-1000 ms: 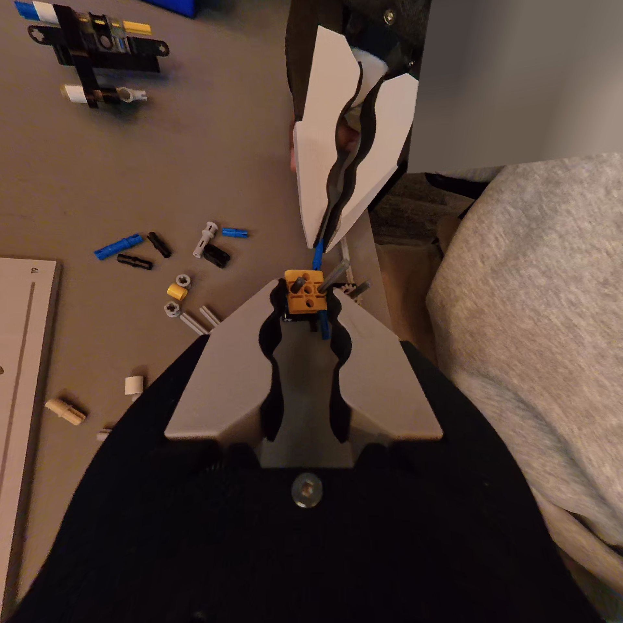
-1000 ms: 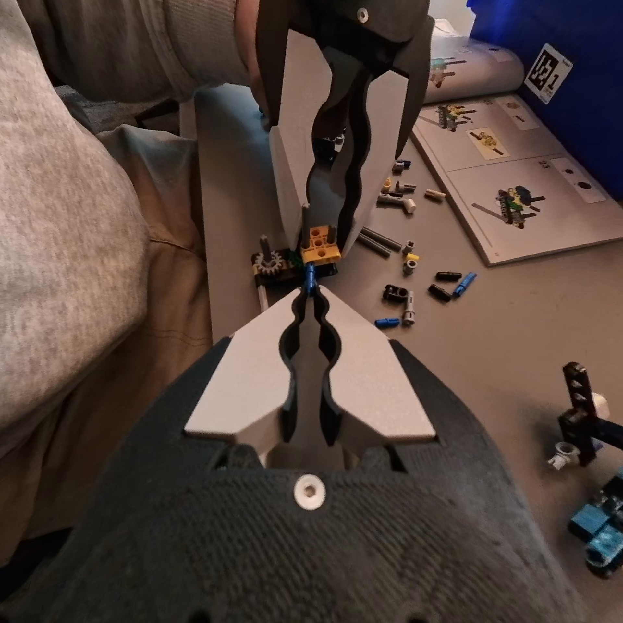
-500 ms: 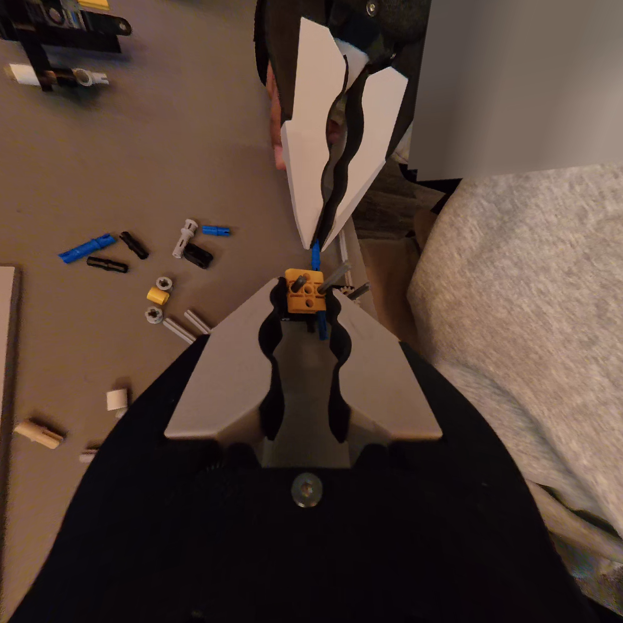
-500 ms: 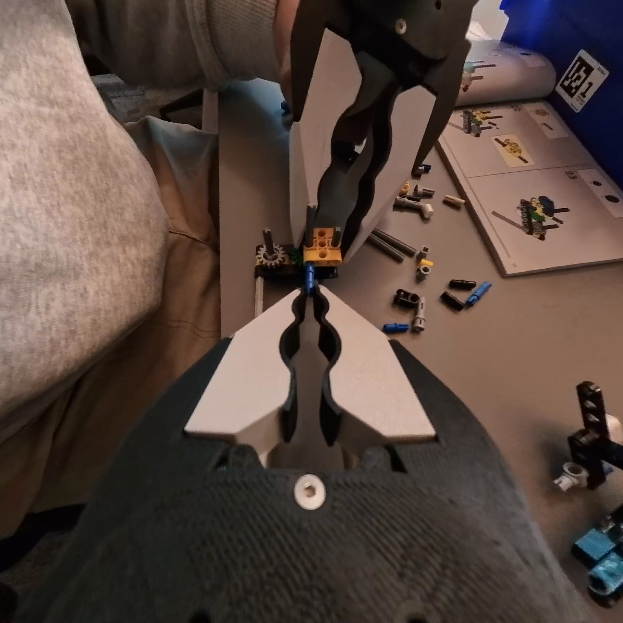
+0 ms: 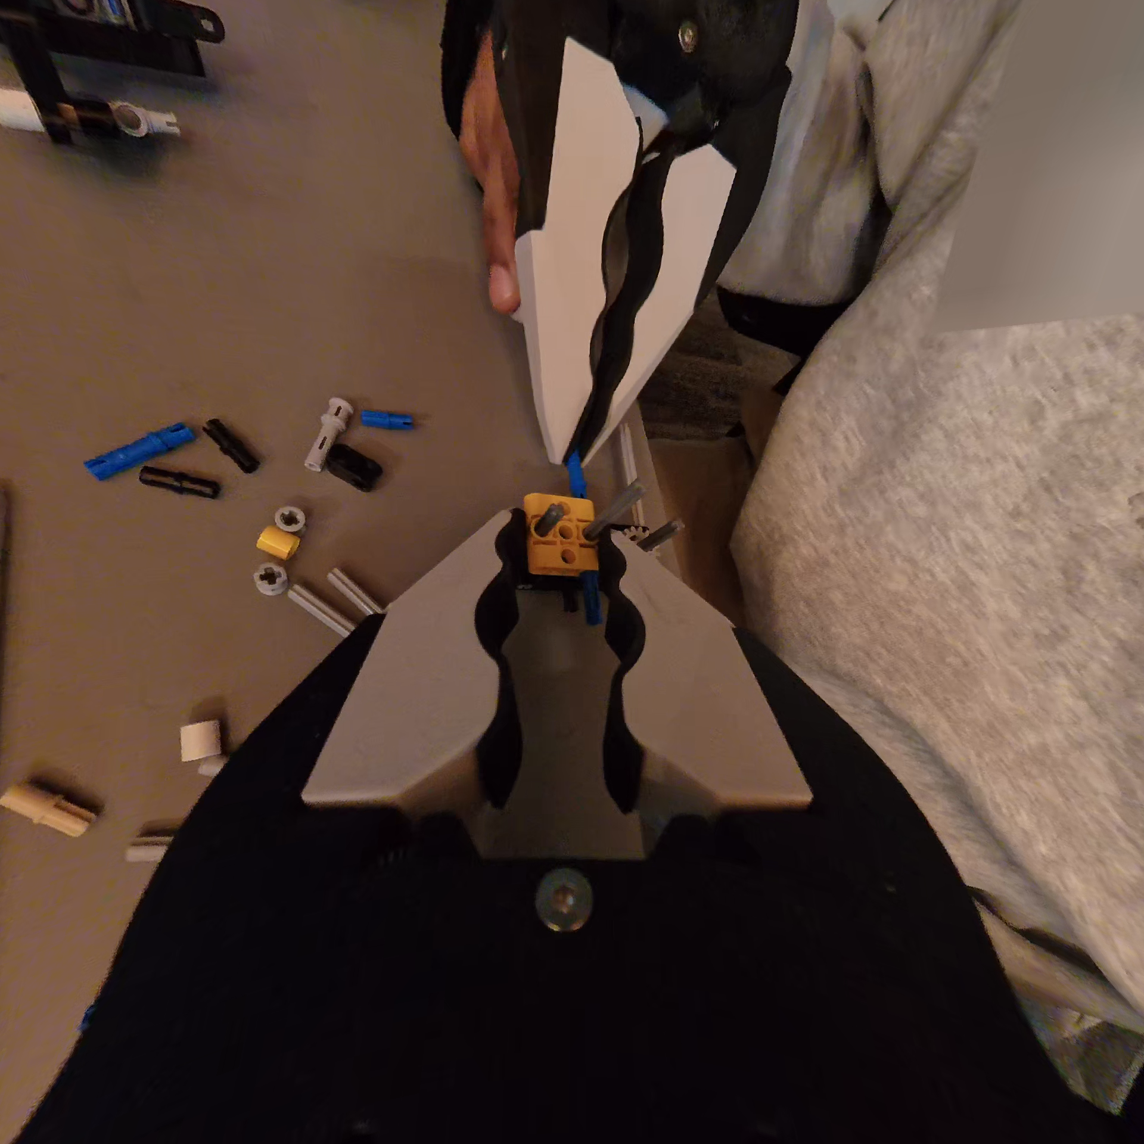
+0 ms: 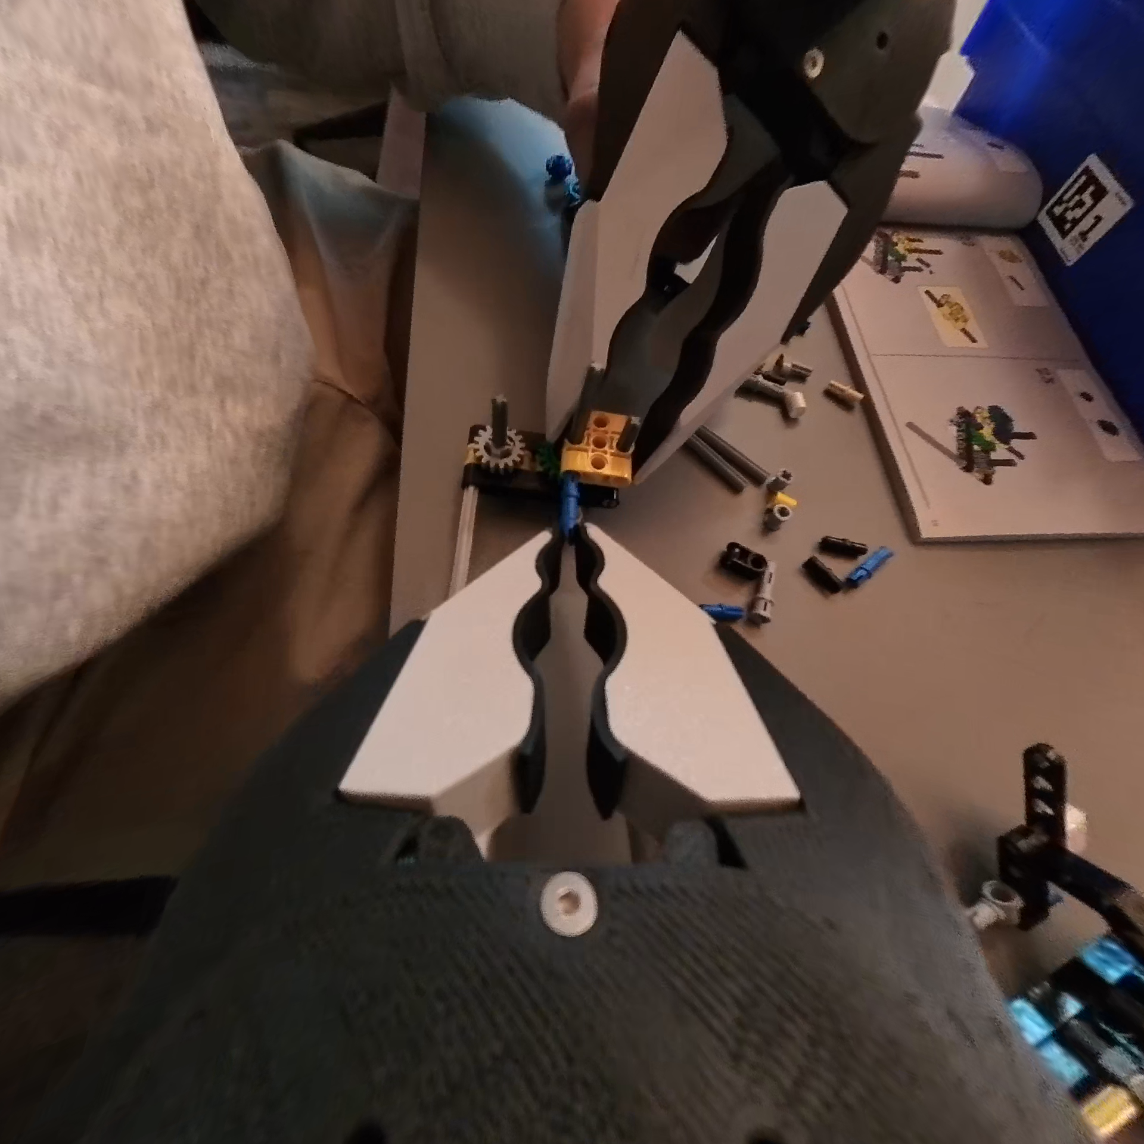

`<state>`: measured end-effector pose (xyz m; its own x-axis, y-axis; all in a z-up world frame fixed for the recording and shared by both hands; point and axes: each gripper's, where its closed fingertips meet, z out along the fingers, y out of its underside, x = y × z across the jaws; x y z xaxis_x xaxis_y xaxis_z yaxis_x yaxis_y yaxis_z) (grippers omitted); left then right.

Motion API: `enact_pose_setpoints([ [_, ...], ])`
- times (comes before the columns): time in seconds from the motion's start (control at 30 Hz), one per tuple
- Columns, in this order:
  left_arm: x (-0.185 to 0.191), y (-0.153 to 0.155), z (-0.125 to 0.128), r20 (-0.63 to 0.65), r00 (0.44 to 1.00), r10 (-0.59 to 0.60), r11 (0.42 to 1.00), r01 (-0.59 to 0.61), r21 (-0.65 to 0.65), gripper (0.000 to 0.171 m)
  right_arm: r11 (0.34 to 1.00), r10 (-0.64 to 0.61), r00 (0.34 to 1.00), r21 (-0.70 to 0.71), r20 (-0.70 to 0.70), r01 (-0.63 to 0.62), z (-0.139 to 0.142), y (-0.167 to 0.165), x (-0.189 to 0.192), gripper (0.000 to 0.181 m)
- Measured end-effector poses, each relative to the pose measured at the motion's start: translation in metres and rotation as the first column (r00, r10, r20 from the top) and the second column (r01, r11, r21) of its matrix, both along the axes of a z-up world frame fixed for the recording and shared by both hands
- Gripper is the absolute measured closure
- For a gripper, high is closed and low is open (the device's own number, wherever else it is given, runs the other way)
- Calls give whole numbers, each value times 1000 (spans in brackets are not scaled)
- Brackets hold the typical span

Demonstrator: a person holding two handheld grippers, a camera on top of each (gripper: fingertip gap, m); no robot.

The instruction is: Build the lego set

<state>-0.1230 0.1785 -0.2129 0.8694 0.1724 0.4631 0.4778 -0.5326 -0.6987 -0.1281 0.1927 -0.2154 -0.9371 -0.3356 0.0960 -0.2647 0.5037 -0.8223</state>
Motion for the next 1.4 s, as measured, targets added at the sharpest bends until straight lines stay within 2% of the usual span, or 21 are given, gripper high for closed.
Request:
enact_pose_setpoints([
  [0.77, 0, -1, 0, 0, 1000, 15, 1000, -15, -9, 150, 1000, 1, 1000, -23, 3, -1, 4, -2, 2, 179],
  [1.07, -1, -2, 0, -14, 1000, 21, 1000, -22, -21, 150, 999, -45, 997, 30, 68, 43, 0, -5, 1, 179],
  [1.4, -1, -3, -1, -22, 1000, 21, 999, -22, -37, 150, 994, -100, 994, 51, 38, 98, -4, -5, 2, 179],
])
